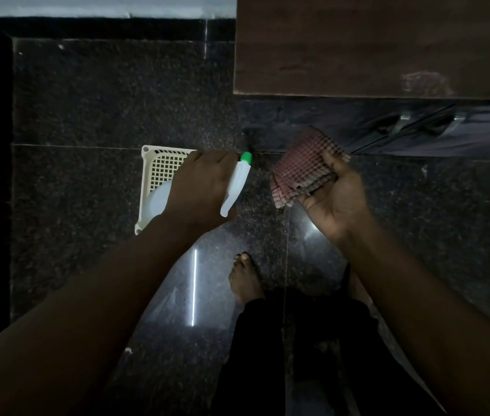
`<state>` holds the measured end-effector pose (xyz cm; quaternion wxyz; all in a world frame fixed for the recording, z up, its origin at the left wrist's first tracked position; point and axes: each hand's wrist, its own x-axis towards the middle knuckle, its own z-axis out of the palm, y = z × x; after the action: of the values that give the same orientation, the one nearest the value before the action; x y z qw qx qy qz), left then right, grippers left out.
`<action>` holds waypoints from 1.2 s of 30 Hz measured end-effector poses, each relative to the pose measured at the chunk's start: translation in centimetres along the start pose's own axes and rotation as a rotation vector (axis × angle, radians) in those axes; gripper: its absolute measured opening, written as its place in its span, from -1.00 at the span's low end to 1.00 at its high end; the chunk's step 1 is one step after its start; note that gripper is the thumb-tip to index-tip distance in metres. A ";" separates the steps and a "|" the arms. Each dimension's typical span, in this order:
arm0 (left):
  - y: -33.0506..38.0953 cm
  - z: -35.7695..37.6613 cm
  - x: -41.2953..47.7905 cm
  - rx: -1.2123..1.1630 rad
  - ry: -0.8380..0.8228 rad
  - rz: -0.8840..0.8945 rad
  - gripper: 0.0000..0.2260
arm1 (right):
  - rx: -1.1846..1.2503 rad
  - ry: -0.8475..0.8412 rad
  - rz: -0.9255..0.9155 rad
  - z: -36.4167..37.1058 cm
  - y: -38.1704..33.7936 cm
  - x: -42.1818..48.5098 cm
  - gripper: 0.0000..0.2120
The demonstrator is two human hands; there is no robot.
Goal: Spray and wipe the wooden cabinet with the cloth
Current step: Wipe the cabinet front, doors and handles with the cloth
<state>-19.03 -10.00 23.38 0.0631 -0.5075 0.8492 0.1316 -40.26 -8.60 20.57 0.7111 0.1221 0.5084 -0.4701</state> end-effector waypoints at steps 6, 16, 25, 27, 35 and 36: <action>-0.4 1.9 0.0 -0.010 0.030 -0.028 -0.64 | 0.049 -0.033 -0.029 0.4 1.0 1.1 -0.64; -0.6 2.6 -1.0 -0.092 0.126 -0.025 -0.70 | 0.038 -0.053 -0.020 0.9 1.7 1.4 -0.63; -1.3 1.8 -1.6 -0.019 0.078 -0.010 -0.70 | 0.197 -0.125 0.001 7.1 -0.6 0.3 -0.77; -1.5 1.7 -1.7 -0.028 0.086 -0.011 -0.75 | 0.210 -0.109 -0.016 8.6 -1.1 0.4 -0.72; -1.9 1.8 -1.9 -0.026 0.081 -0.032 -0.68 | 0.065 0.034 0.045 9.7 -1.3 2.8 -0.57; -1.9 1.7 -2.0 -0.021 0.077 -0.037 -0.67 | 0.050 0.055 0.049 9.6 -1.2 3.1 -0.56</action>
<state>-16.47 -8.68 21.88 0.0275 -0.5283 0.8401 0.1198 -35.28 -17.20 22.67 0.7048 0.1651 0.5128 -0.4616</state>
